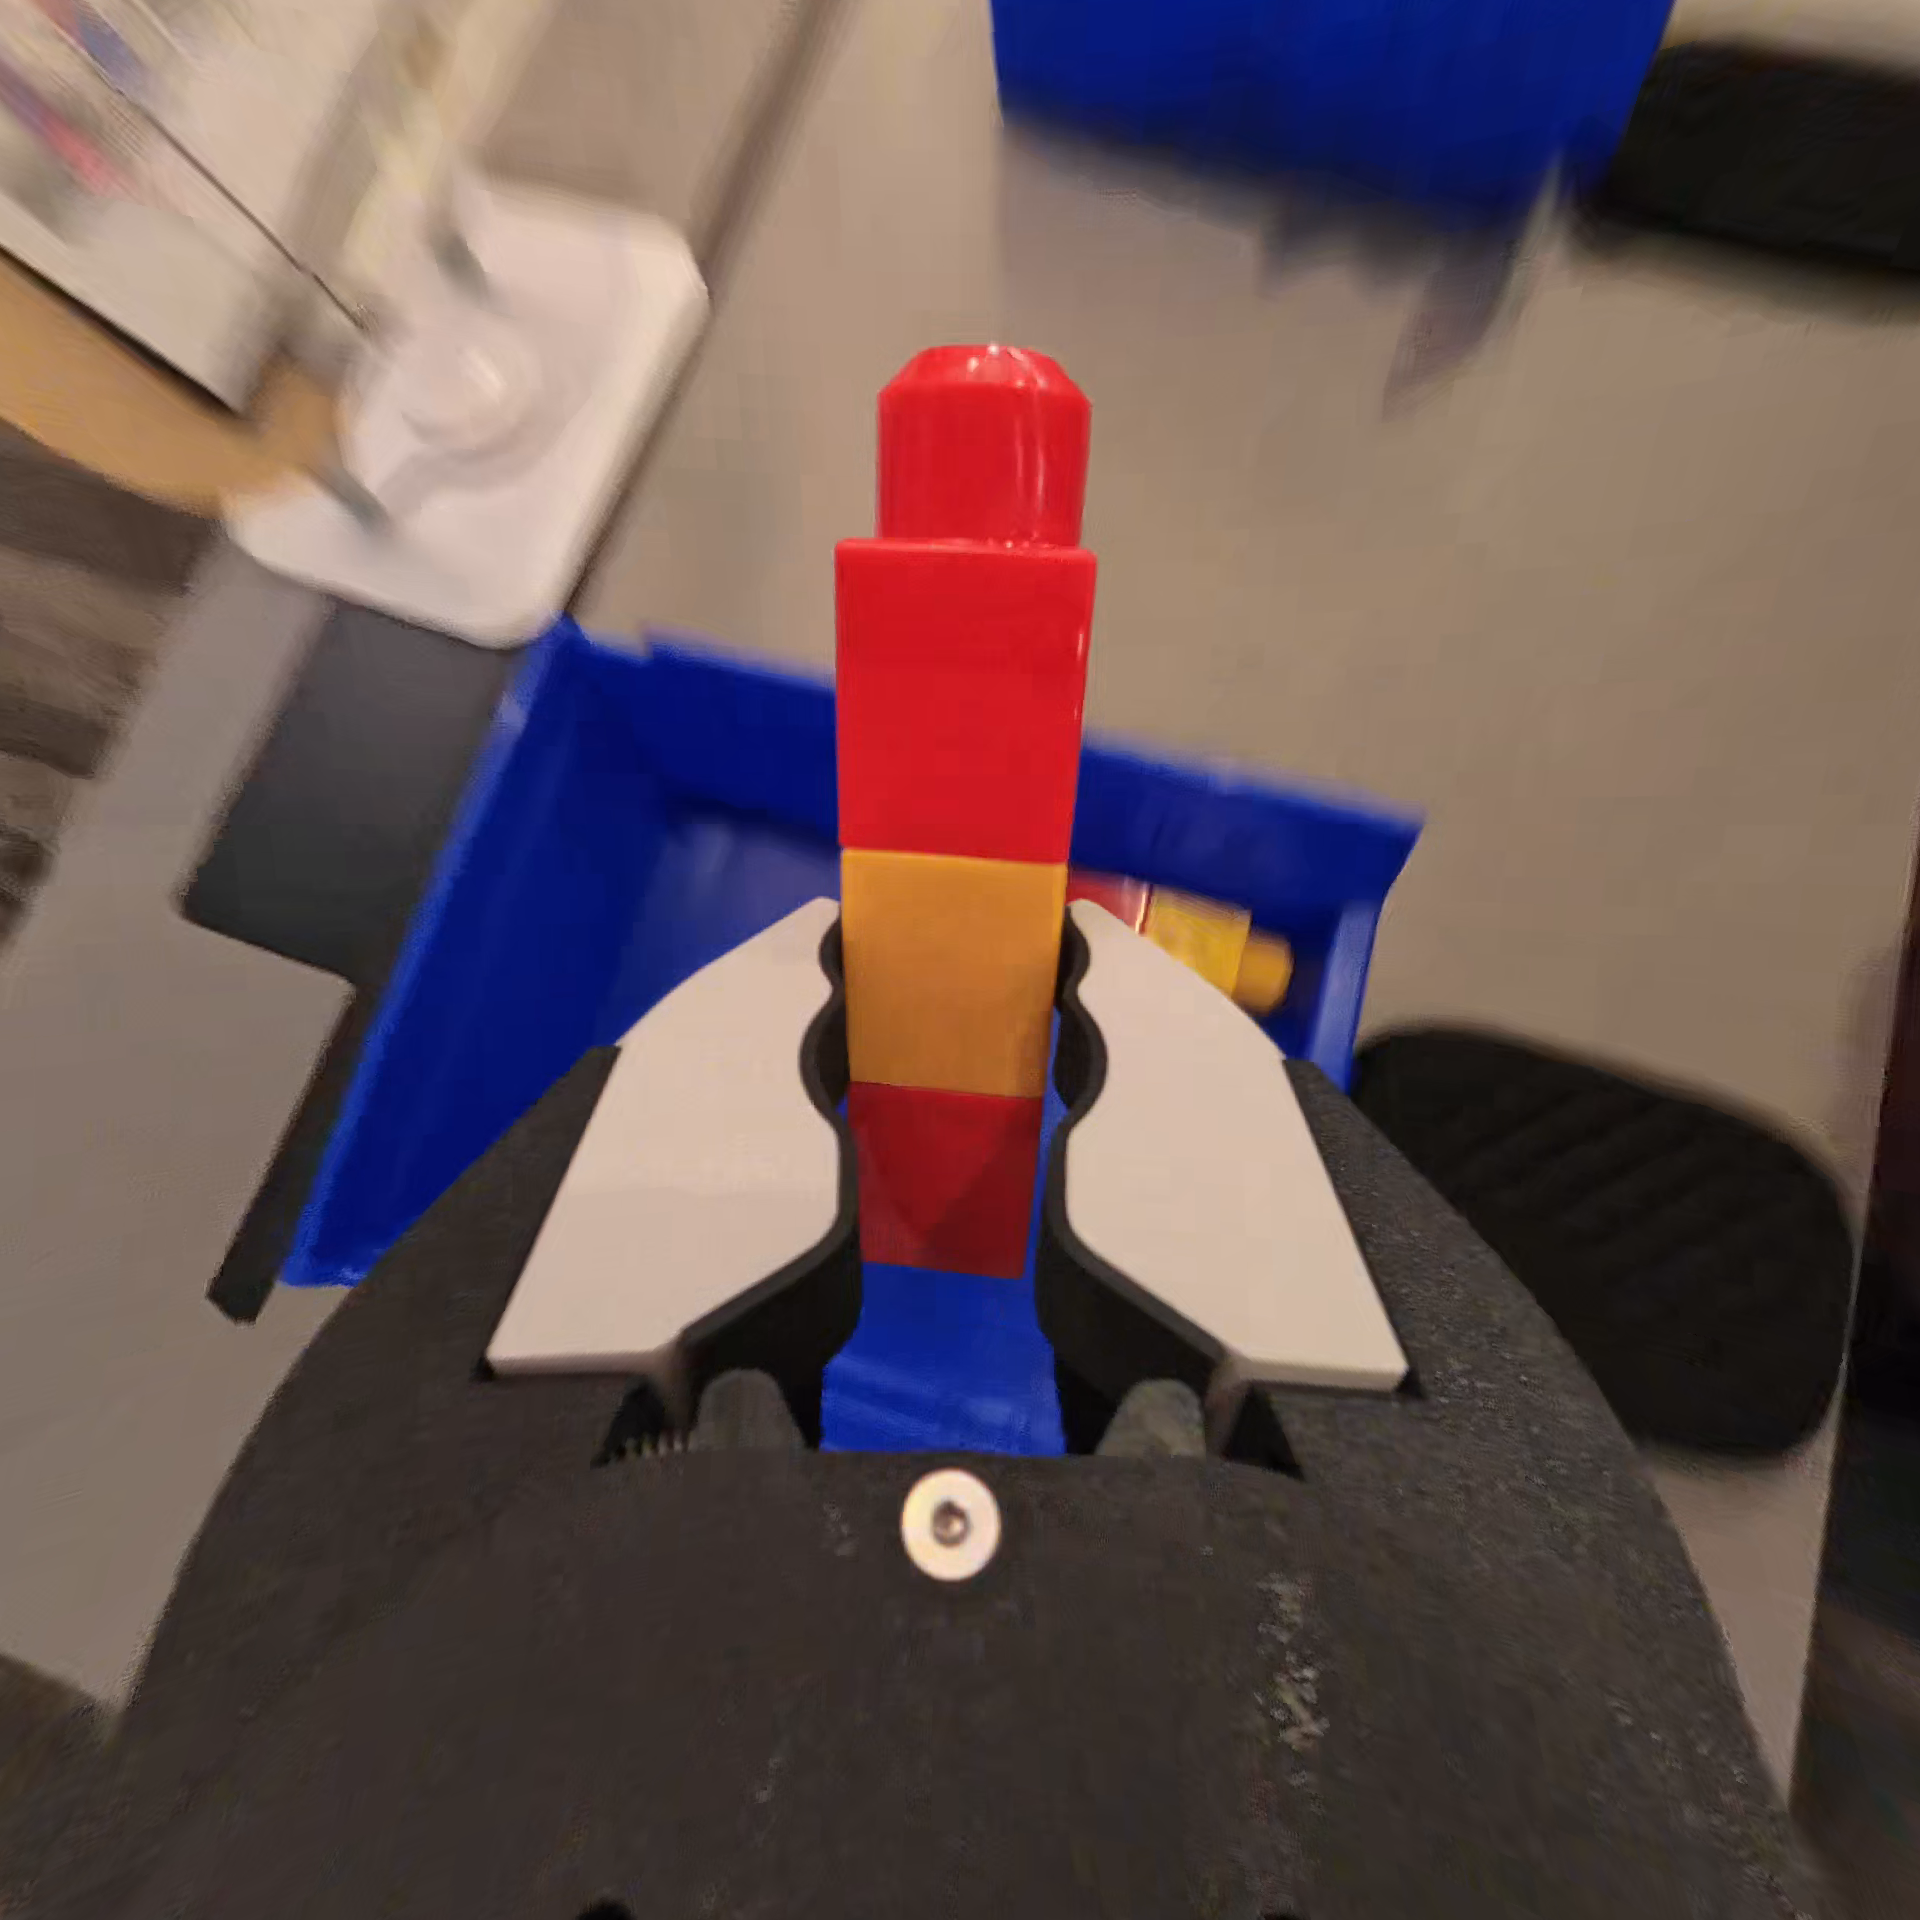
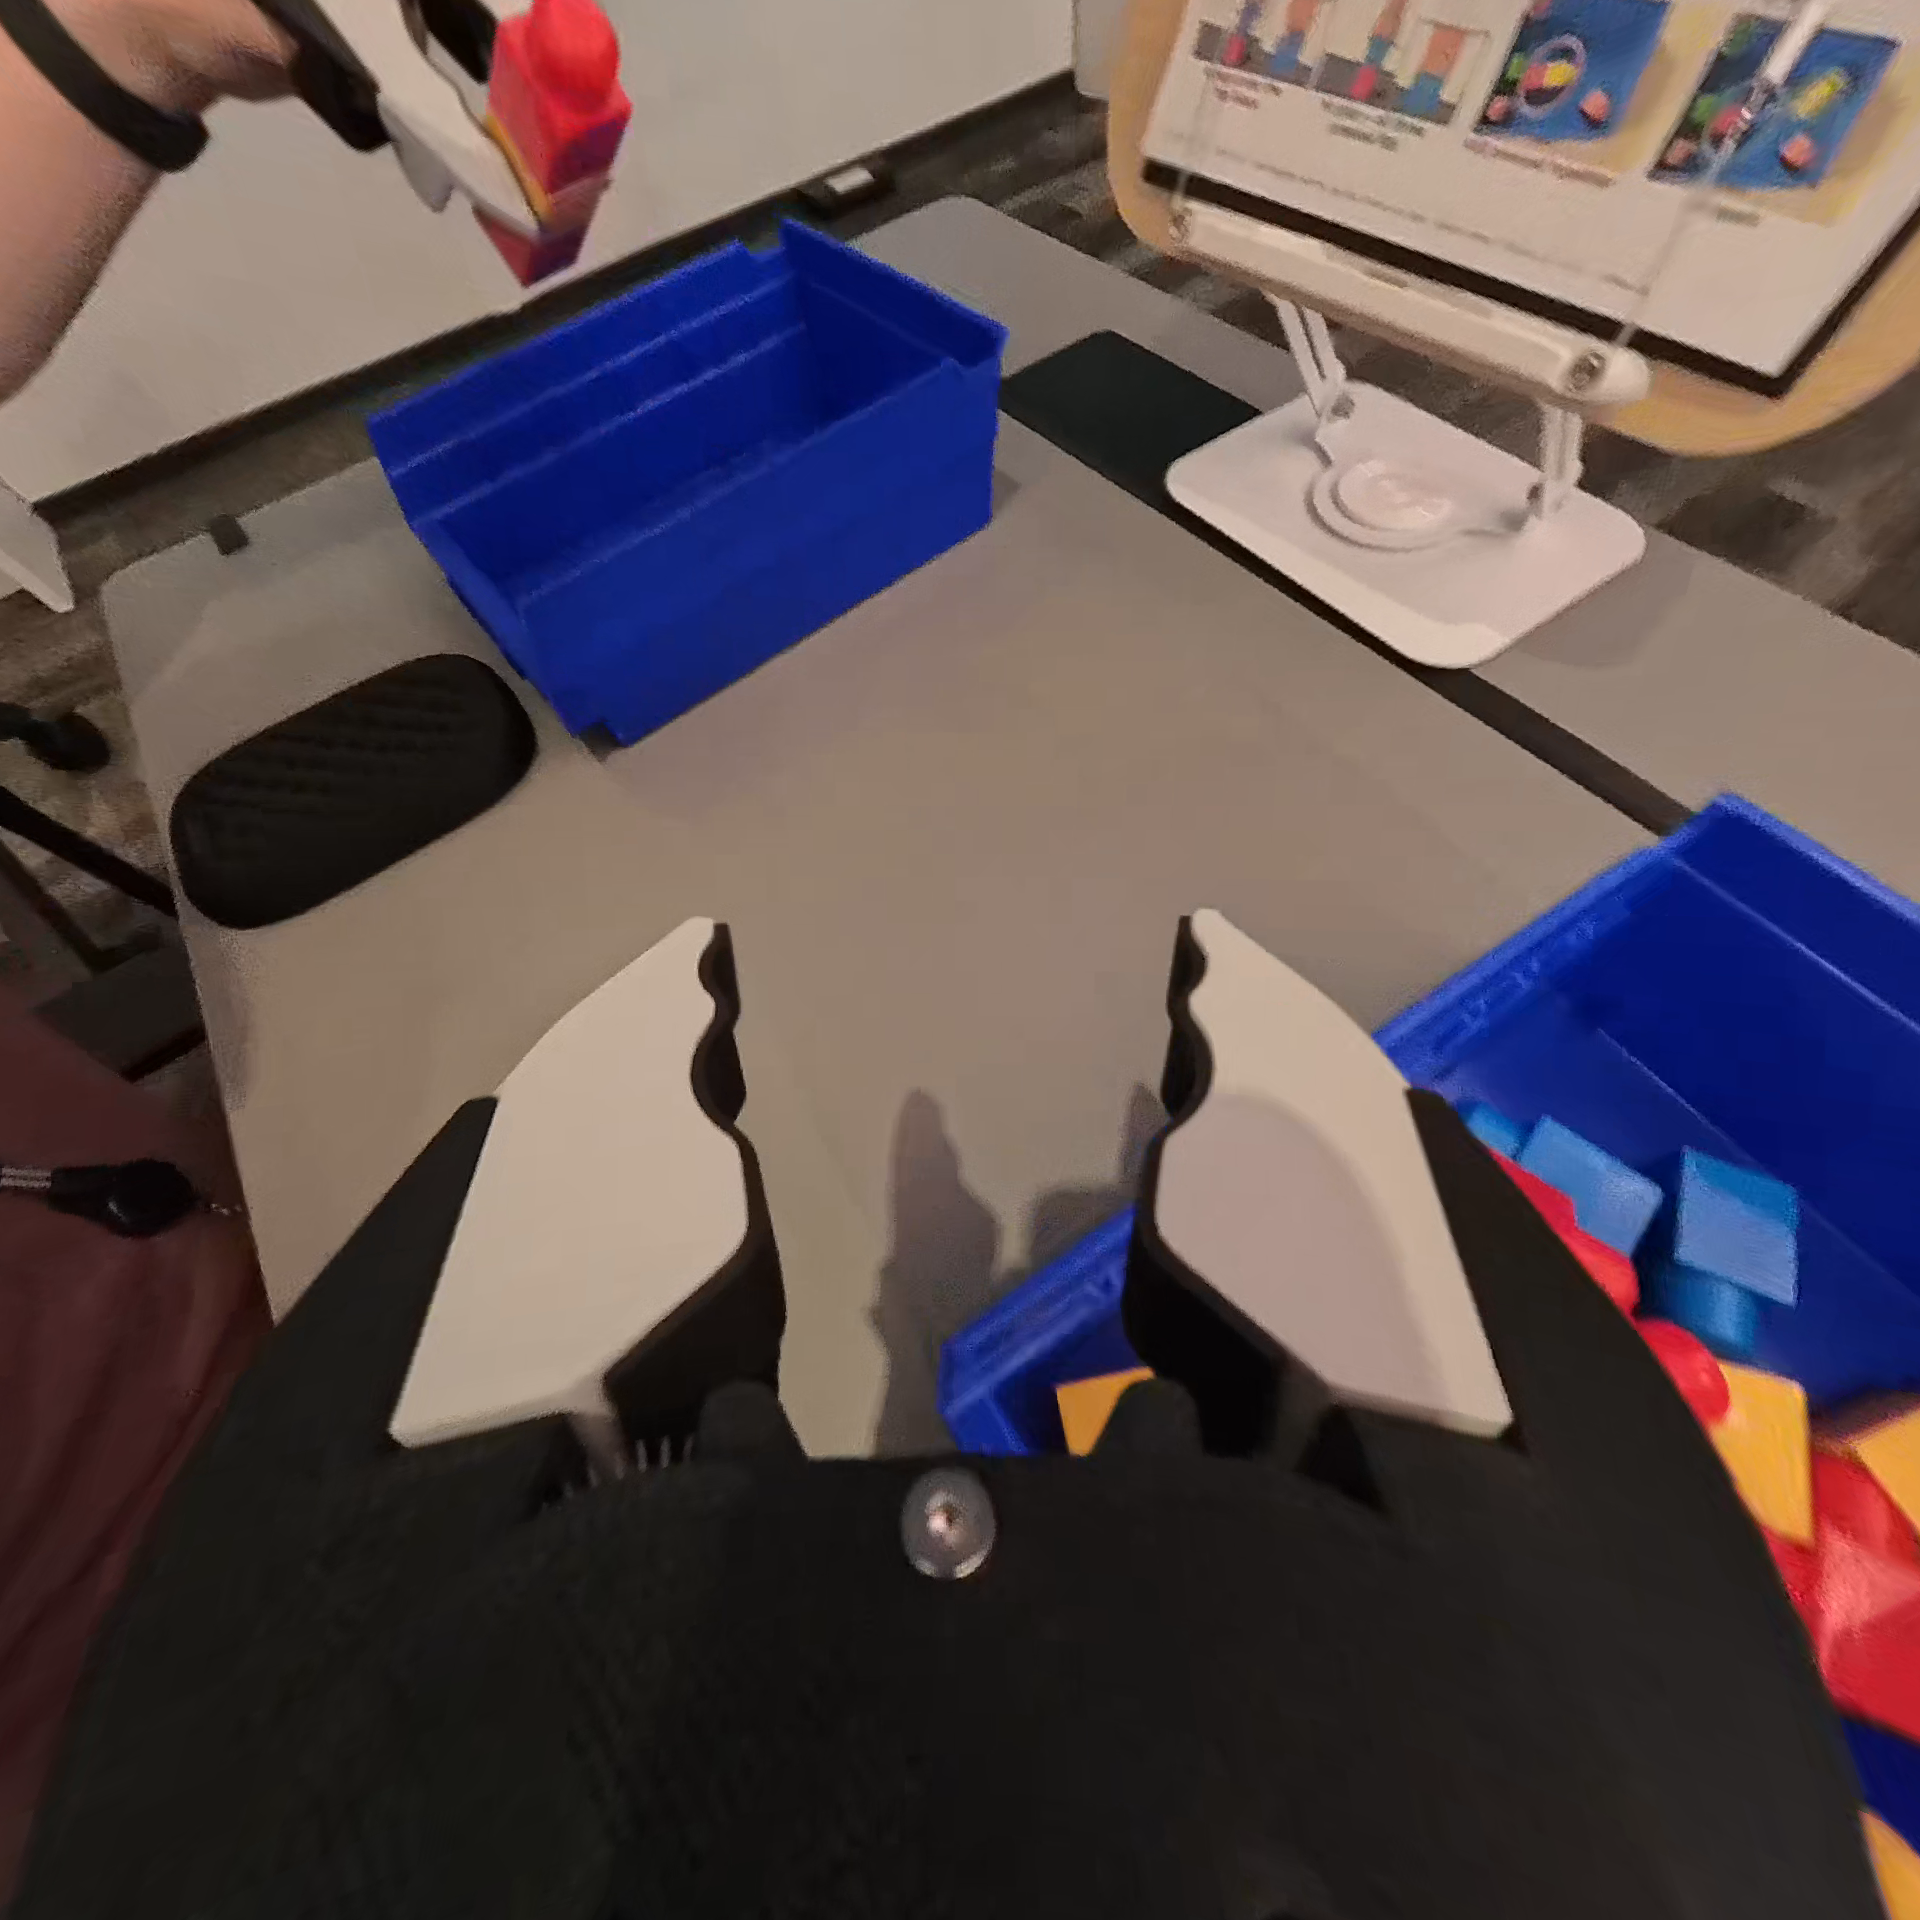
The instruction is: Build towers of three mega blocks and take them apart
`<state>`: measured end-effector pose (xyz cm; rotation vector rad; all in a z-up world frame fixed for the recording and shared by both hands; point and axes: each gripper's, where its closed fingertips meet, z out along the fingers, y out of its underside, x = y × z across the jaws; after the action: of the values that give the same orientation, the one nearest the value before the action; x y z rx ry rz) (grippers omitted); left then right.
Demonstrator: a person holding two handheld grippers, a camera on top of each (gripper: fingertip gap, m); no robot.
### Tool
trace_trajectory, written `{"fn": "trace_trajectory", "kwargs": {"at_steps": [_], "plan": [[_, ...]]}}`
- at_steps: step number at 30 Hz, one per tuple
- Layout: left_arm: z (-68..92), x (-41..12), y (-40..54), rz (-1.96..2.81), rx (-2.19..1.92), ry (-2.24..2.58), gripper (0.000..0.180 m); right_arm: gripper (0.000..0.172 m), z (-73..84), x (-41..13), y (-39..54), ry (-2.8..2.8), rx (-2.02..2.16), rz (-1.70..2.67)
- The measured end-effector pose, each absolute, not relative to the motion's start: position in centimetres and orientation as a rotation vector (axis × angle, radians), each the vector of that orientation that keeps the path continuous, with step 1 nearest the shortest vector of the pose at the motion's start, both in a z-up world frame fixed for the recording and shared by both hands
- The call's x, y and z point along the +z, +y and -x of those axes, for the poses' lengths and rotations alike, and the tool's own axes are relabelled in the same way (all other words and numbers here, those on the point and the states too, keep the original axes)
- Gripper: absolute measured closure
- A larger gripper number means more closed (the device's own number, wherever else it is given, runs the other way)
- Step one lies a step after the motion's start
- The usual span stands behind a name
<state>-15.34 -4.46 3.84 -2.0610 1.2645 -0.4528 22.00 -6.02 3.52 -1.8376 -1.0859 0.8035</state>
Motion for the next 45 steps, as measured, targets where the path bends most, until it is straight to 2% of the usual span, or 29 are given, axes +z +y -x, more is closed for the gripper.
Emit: {"fn": "trace_trajectory", "kwargs": {"at_steps": [3, 7, 11, 17, 18, 19, 23, 26, 28, 33, 36, 39, 42, 43, 44, 45], "plan": [[10.8, 10.9, -5.6, 1.862, -0.621, 0.993, 0.144, 0.092, -17.0, 5.6, -6.9, -1.165, 0.909, 1.684], [1.6, 16.2, -7.7, 1.645, -0.914, 0.799, 0.145, 0.091, -9.8, 9.7, -9.9, -1.246, 1.087, 1.452], [-6.4, 18.6, -9.0, 1.48, -1.206, 0.738, 0.144, 0.091, -7.3, 14.2, -11.1, -1.183, 1.193, 1.302], [-12.8, 19.1, -9.8, 1.405, -1.359, 0.783, 0.144, 0.118, -9.8, 15.5, -11.3, -1.115, 1.392, 1.312], [-13.6, 18.8, -10.0, 1.416, -1.361, 0.811, 0.144, 0.13, -10.4, 15.4, -11.3, -1.111, 1.422, 1.319], [-14.2, 18.6, -9.9, 1.426, -1.346, 0.825, 0.144, 0.135, -10.9, 15.2, -11.3, -1.106, 1.452, 1.325], [-15.9, 18.3, -9.5, 1.447, -1.331, 0.821, 0.145, 0.136, -12.4, 14.3, -11.2, -1.118, 1.465, 1.368], [-15.0, 21.3, -9.1, 1.312, -1.478, 0.706, 0.145, 0.136, -12.4, 11.6, -11.7, -1.231, 1.319, 1.447], [-14.8, 21.5, -8.7, 1.335, -1.437, 0.738, 0.145, 0.135, -12.9, 10.8, -11.9, -1.228, 1.292, 1.469], [-15.7, 20.8, -9.5, 1.4, -1.326, 0.871, 0.144, 0.135, -22.1, 10.0, -6.2, -0.965, 0.981, 1.603], [-16.1, 20.2, -9.6, 1.425, -1.272, 0.92, 0.144, 0.135, -31.7, 4.8, -0.5, -0.768, 0.677, 1.918], [-16.8, 19.5, -9.7, 1.436, -1.242, 0.955, 0.144, 0.135, -36.8, 0.0, 1.7, -0.649, 0.619, 2.113], [-17.6, 18.3, -9.5, 1.456, -1.212, 0.977, 0.144, 0.135, -37.8, -2.4, 1.9, -0.634, 0.572, 2.172], [-17.8, 17.8, -9.5, 1.466, -1.205, 0.986, 0.144, 0.13, -37.9, -2.7, 2.1, -0.632, 0.541, 2.183], [-18.1, 17.5, -9.5, 1.471, -1.209, 0.989, 0.144, 0.114, -37.8, -2.6, 2.4, -0.625, 0.514, 2.181], [-18.3, 17.2, -9.5, 1.474, -1.22, 0.991, 0.144, 0.105, -37.3, -1.7, 2.4, -0.626, 0.509, 2.151]]}}
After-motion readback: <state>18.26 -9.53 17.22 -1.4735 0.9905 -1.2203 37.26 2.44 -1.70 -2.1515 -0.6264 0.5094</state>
